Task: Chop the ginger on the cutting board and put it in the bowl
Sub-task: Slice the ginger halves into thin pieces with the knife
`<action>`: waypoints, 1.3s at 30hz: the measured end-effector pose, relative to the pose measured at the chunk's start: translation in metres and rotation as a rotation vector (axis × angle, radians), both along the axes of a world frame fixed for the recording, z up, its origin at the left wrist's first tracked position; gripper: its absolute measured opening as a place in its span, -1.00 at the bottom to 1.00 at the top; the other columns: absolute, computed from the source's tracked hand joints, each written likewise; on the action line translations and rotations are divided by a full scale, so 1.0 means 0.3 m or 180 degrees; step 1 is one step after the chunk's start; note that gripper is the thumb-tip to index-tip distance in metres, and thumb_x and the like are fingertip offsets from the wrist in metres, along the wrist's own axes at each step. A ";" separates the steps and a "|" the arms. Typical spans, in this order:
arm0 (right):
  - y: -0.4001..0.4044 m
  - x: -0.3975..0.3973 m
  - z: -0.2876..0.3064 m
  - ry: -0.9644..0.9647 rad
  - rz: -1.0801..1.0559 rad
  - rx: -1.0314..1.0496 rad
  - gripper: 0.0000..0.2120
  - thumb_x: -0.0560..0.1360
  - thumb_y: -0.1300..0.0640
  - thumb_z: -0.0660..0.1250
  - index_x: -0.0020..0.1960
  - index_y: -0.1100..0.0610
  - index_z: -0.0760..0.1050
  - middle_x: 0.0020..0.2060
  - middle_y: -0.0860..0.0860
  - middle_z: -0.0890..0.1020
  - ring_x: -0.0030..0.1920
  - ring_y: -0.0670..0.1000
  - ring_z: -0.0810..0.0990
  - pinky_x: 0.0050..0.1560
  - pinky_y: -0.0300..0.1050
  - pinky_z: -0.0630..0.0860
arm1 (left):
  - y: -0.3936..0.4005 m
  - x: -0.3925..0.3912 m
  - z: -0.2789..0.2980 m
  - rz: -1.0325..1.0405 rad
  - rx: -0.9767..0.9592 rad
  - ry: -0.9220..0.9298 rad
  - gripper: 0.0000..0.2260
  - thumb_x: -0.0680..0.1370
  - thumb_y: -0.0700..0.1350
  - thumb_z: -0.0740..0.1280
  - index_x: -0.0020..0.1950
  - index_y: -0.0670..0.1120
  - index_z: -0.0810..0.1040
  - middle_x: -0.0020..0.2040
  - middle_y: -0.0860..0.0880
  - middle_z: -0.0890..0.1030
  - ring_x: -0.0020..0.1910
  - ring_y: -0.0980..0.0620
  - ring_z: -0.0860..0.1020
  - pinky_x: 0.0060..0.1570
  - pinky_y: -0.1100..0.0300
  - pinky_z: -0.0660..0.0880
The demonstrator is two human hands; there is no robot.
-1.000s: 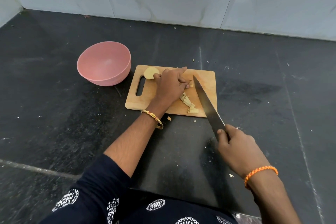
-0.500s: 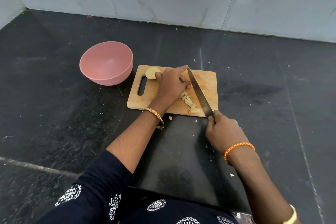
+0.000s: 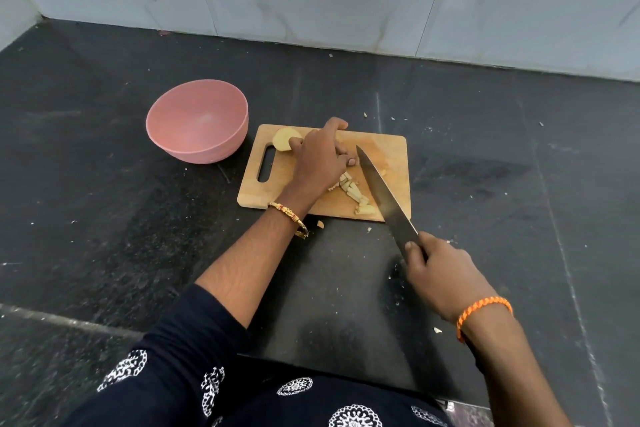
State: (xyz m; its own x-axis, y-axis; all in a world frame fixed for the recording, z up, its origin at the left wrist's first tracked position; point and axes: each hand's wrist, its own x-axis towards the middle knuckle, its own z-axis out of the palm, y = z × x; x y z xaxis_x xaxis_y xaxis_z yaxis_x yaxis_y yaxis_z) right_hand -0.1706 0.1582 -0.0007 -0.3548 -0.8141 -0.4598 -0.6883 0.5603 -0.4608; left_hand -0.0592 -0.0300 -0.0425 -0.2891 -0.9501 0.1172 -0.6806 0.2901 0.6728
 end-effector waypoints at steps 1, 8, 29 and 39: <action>0.020 0.004 -0.004 0.0002 -0.0048 -0.0059 -0.76 0.61 0.03 0.06 -0.16 0.09 0.38 -0.33 0.08 0.53 -0.29 0.09 0.52 -0.22 -0.09 0.47 | 0.001 0.003 0.001 -0.0005 0.0002 0.0010 -0.53 0.42 -0.13 0.45 0.29 -0.01 0.40 -0.14 0.05 0.69 0.16 0.06 0.51 -0.04 0.12 0.12; -0.005 0.037 -0.034 -0.0028 -0.0157 -0.0418 -0.78 0.60 0.03 0.07 -0.05 0.09 0.43 -0.33 0.08 0.53 -0.24 0.14 0.54 -0.19 -0.06 0.48 | 0.011 0.008 0.005 0.0074 -0.0012 0.0003 -0.57 0.42 -0.13 0.45 0.23 -0.03 0.39 -0.18 0.05 0.68 0.08 0.07 0.55 -0.04 0.12 0.12; -0.143 0.056 0.006 0.0635 0.0351 0.0169 -0.79 0.60 0.07 0.05 0.15 0.12 0.37 -0.08 0.13 0.52 -0.04 0.16 0.58 -0.01 0.02 0.55 | 0.017 0.007 0.009 0.0092 -0.0209 -0.0082 -0.60 0.41 -0.15 0.45 0.11 -0.04 0.31 -0.22 0.05 0.64 -0.08 0.04 0.56 -0.10 0.12 0.13; 0.075 0.005 -0.069 -0.0153 -0.0379 -0.0503 -0.76 0.59 0.01 0.13 -0.13 0.11 0.45 -0.33 0.10 0.58 -0.22 0.14 0.52 -0.22 -0.07 0.43 | 0.024 0.030 0.040 0.0159 -0.0057 0.0206 -0.86 0.43 -0.09 0.44 -0.04 0.06 0.59 -0.18 0.09 0.68 -0.02 0.13 0.56 -0.07 0.15 0.06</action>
